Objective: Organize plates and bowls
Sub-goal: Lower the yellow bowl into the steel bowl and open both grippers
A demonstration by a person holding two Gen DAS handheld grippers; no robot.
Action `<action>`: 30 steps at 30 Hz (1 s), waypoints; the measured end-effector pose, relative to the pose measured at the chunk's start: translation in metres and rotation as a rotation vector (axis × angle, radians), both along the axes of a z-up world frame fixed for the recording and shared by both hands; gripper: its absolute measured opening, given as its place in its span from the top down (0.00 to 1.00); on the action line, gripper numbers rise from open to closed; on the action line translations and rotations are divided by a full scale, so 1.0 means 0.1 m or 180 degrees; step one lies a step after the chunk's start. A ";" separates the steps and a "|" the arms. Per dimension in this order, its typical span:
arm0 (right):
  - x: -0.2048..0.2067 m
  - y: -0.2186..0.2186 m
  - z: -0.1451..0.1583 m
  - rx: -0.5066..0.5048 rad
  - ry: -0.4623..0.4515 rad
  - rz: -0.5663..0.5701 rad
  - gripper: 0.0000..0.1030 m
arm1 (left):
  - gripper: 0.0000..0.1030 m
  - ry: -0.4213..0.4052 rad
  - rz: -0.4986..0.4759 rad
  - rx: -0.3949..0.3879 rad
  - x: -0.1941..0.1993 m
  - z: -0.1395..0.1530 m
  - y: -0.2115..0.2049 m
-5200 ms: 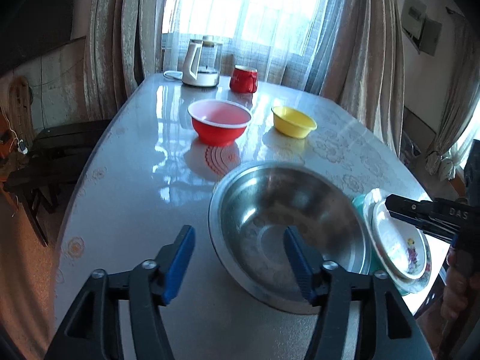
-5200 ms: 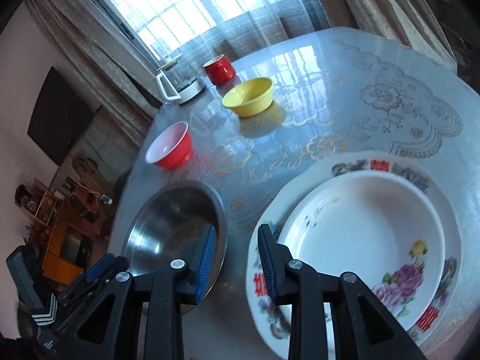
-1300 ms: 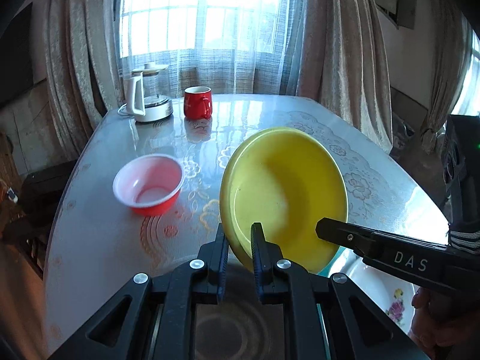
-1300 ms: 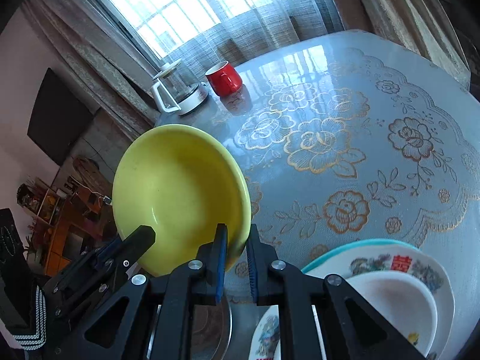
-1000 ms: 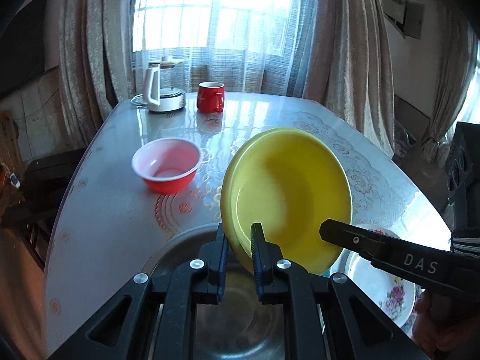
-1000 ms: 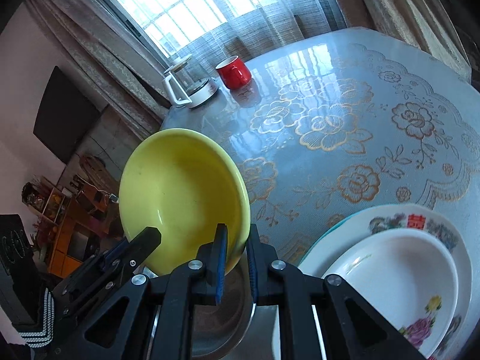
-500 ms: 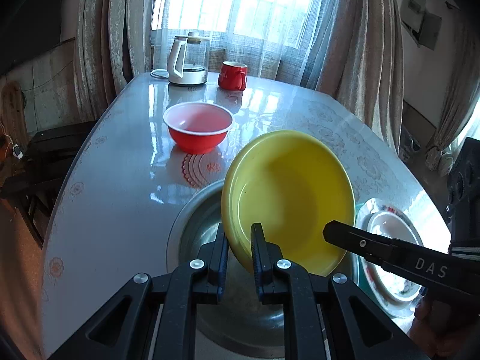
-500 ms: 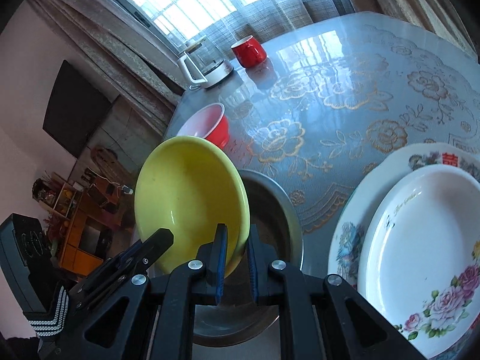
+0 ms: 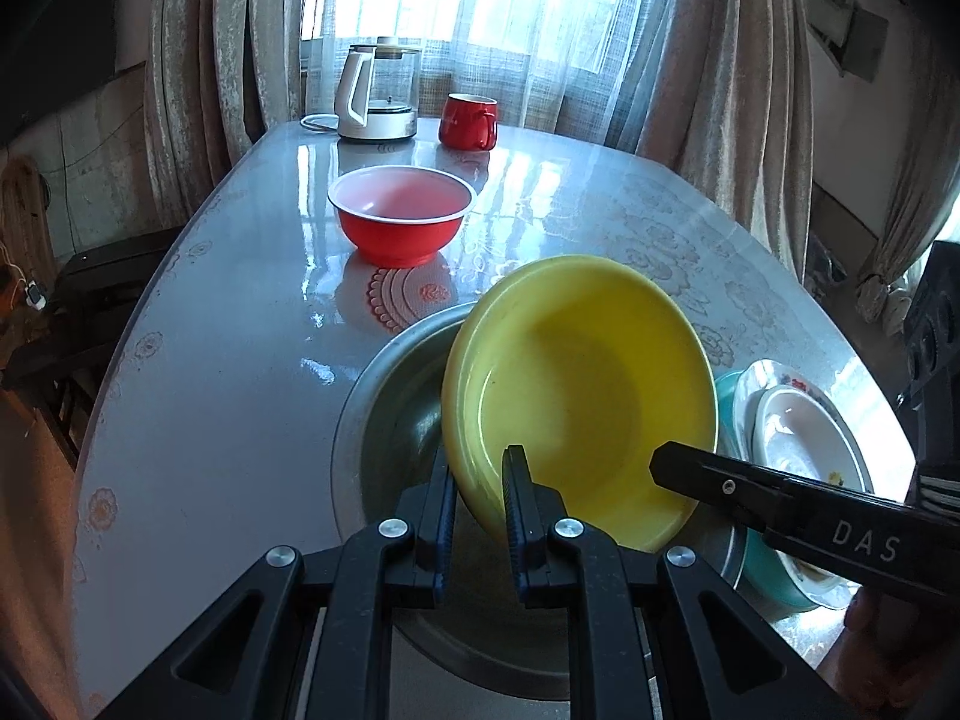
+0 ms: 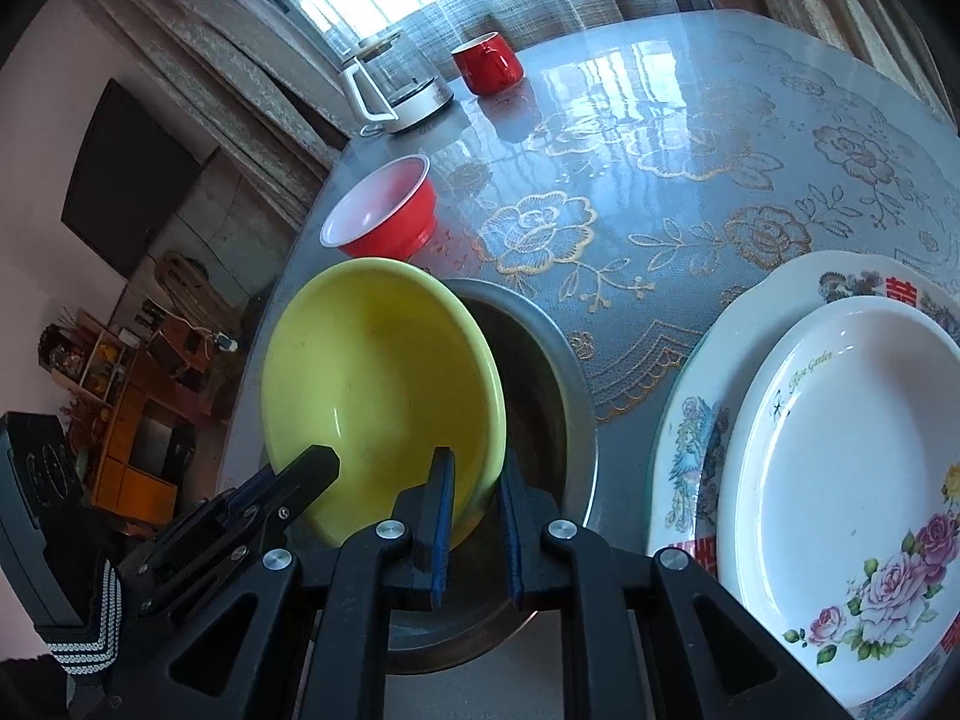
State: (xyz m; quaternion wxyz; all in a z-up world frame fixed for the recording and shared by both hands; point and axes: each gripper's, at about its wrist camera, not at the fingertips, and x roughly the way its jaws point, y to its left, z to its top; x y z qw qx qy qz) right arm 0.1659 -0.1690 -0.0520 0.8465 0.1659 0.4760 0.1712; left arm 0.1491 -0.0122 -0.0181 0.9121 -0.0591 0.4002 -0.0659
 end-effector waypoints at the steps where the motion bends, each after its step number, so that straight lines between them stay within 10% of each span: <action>1: 0.00 0.01 0.00 -0.0008 0.0018 0.0003 0.84 | 0.84 0.0015 -0.0001 0.0009 0.00 -0.01 0.00; 7: 0.02 0.03 0.06 -0.0019 0.0079 -0.0017 0.69 | 0.82 0.0082 0.0011 0.0031 0.02 -0.06 0.02; 30: 0.12 0.10 0.15 -0.0427 -0.0115 -0.0008 0.63 | 0.74 -0.0003 0.0053 -0.0308 -0.05 0.06 0.24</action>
